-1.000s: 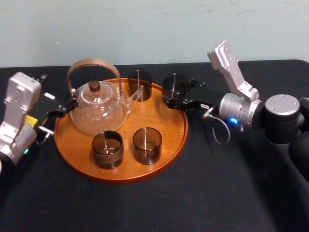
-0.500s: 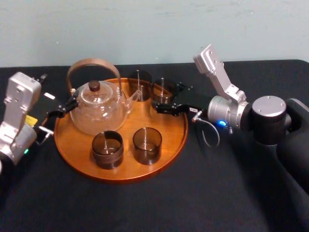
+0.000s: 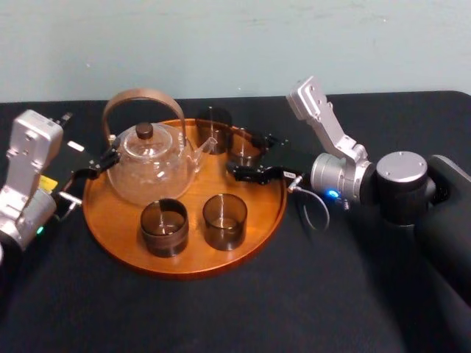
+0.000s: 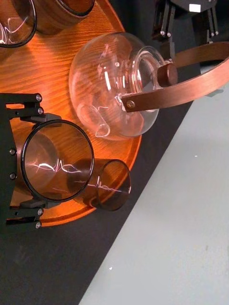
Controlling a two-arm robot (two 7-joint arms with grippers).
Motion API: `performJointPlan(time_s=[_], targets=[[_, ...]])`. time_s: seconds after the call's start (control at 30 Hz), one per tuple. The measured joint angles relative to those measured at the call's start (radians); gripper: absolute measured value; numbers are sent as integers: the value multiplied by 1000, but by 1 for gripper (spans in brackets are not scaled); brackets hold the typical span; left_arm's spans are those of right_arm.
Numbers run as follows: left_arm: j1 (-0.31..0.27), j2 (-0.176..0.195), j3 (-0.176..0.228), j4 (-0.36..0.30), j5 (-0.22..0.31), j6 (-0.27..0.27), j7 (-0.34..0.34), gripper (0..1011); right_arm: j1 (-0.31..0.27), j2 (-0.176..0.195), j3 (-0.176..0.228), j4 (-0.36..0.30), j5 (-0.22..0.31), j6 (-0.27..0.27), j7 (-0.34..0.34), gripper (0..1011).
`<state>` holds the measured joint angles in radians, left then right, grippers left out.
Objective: Pick up the glass from the table and place it on the tray.
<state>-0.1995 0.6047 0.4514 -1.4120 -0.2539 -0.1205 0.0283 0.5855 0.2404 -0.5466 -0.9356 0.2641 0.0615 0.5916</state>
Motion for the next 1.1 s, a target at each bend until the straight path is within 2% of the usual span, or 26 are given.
performJointPlan(time_s=[0.47, 0.93, 1.1], targets=[[0, 0, 0, 0, 0, 0, 0, 1010, 13, -21, -13, 48, -16, -5, 6, 906], [0, 0, 0, 0, 0, 0, 0, 1009, 14, -24, -14, 52, -20, -8, 5, 906], [0, 0, 0, 0, 0, 0, 0, 1010, 14, -24, -14, 51, -19, -8, 5, 991]])
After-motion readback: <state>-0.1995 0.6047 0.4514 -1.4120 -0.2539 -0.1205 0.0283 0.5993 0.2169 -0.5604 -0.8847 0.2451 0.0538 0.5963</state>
